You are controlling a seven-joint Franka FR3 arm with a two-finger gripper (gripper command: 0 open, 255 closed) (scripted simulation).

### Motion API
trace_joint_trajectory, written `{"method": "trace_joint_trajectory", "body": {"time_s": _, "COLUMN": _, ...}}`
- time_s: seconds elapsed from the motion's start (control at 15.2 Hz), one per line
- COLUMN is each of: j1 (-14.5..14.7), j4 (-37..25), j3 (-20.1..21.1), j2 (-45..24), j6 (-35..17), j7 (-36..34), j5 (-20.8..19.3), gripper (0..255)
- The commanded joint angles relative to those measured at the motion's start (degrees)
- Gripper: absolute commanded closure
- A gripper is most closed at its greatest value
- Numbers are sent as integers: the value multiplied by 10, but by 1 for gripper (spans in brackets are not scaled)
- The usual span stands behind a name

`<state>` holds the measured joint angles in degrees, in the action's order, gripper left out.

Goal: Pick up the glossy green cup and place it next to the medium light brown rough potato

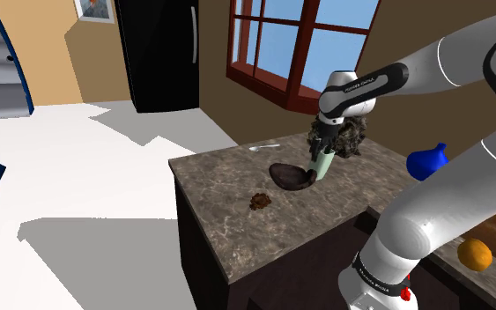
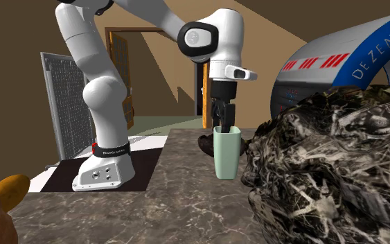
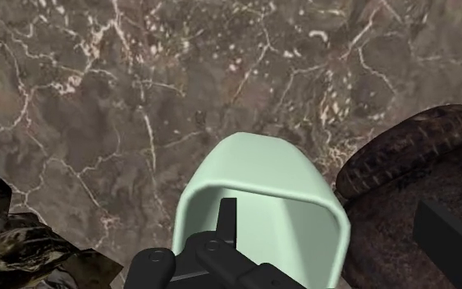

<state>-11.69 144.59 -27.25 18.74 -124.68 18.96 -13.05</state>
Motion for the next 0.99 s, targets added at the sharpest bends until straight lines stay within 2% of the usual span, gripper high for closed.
{"method": "trace_joint_trajectory", "body": {"time_s": 0.0, "j1": 0, "j4": 2, "j3": 0, "j2": -1, "j6": -3, "j7": 0, "j5": 0, "gripper": 0}}
{"method": "trace_joint_trajectory", "body": {"time_s": 0.33, "j1": 0, "j4": 2, "j3": 0, "j2": -1, "j6": -3, "j7": 0, "j5": 0, "gripper": 0}}
{"method": "trace_joint_trajectory", "body": {"time_s": 0.4, "j1": 0, "j4": 2, "j3": 0, "j2": -1, "j6": -3, "j7": 0, "j5": 0, "gripper": 255}}
{"method": "trace_joint_trajectory", "body": {"time_s": 0.92, "j1": 0, "j4": 2, "j3": 0, "j2": -1, "j6": -3, "j7": 0, "j5": 0, "gripper": 255}}
